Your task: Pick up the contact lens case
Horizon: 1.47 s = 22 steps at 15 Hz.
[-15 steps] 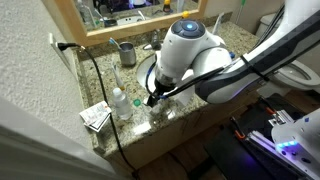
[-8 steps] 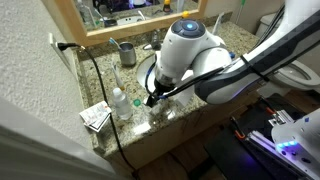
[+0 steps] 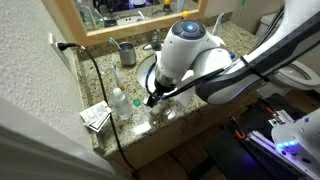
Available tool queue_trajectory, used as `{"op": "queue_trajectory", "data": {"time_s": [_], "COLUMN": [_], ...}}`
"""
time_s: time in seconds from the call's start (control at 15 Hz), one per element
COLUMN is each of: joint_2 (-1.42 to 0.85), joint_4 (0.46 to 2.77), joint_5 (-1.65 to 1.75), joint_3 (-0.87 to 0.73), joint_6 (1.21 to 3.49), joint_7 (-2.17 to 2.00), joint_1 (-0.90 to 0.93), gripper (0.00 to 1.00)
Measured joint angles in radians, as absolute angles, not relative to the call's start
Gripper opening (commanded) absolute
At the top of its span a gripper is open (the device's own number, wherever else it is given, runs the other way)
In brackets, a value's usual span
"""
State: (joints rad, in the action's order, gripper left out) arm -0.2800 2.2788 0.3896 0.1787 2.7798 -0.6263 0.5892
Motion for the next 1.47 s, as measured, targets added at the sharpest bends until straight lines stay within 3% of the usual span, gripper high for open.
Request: {"op": "queue_trajectory", "data": {"time_s": [0.4, 0.53, 1.13, 1.27, 1.47], "joint_2": [-0.302, -0.302, -0.304, -0.304, -0.303], "joint_4": [2.299, 2.299, 2.3, 2.298, 2.295], "joint_5": [0.586, 0.585, 0.584, 0.585, 0.585], "joint_3": [0.089, 0.089, 0.087, 0.086, 0.086], "joint_6": [2.906, 2.905, 2.905, 2.906, 2.905], "joint_7": [-0.775, -0.775, -0.774, -0.774, -0.774], "joint_1": [0.654, 0.654, 0.654, 0.653, 0.653], "gripper": [1.0, 0.74, 0.11, 0.02, 0.0]}}
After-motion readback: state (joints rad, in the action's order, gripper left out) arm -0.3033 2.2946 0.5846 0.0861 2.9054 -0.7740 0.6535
